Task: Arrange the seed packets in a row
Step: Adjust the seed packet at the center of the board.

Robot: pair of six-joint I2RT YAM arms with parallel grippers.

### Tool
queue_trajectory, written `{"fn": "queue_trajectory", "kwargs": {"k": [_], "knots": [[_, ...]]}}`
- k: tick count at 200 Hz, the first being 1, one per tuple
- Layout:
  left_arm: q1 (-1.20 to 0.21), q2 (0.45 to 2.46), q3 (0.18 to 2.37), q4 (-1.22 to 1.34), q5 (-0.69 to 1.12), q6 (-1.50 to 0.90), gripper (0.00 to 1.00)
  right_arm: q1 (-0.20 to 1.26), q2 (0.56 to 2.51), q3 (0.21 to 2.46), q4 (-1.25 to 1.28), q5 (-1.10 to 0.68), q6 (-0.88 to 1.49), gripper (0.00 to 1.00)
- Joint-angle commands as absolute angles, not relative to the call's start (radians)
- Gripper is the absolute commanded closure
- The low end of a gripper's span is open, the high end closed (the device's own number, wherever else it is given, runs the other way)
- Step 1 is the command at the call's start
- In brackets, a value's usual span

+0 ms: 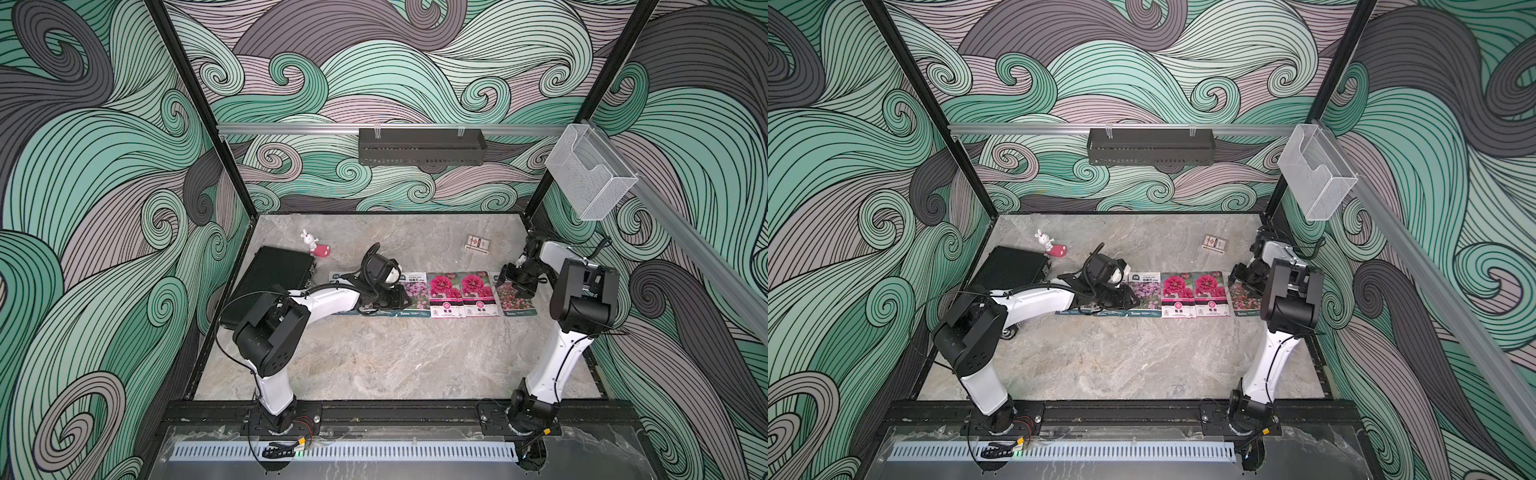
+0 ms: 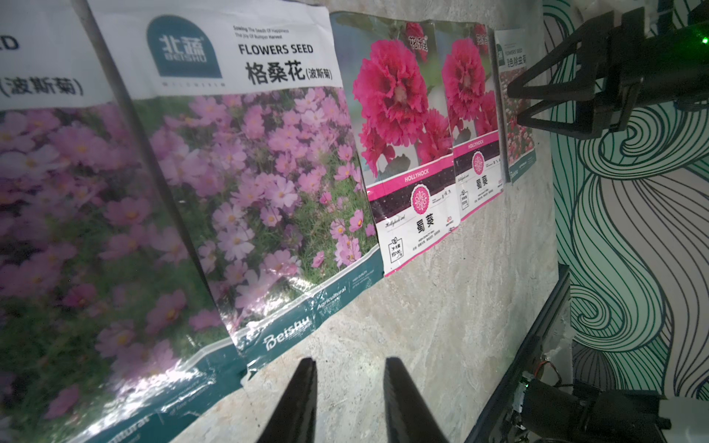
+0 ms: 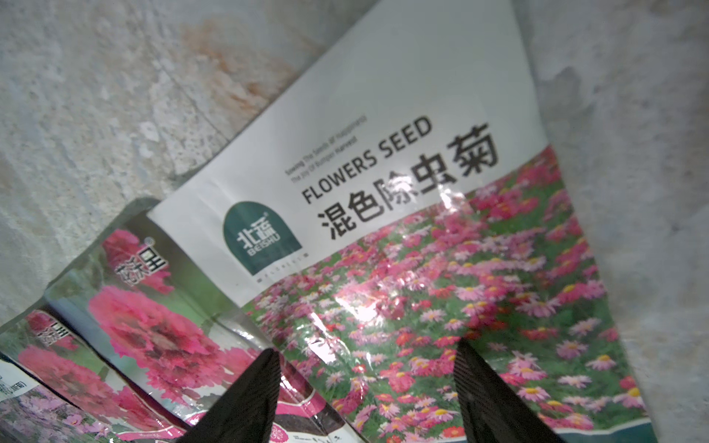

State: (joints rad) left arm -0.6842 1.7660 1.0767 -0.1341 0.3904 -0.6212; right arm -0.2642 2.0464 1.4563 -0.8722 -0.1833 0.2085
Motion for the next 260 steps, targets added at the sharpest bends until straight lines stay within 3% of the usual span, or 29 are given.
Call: {"fn": "queue_trajectory", "kwargs": {"k": [1,81,130,260], "knots": [[-0.689,1.771,1.091,-0.135,0.397,-0.623,0.69,-0.267,2.062,1.466,-0.888,-0.193,0.207,0.27],[-0.689,1.767,1.096,-0.141,0.393,-0.62,0.69,-0.247,1.88,1.535,-0.884,-0.274,0.277,0.25],[-0.689,1.773,1.1,-0.142,0.395,-0.622,0.69,-0.143,1.815,1.441,-0.83,-0.327,0.313,0.25],[-0.696,1.757,1.098,-0.149,0.373,-0.622,0.69,0.005,1.942,1.289,-0.697,-0.402,0.345,0.25]]}}
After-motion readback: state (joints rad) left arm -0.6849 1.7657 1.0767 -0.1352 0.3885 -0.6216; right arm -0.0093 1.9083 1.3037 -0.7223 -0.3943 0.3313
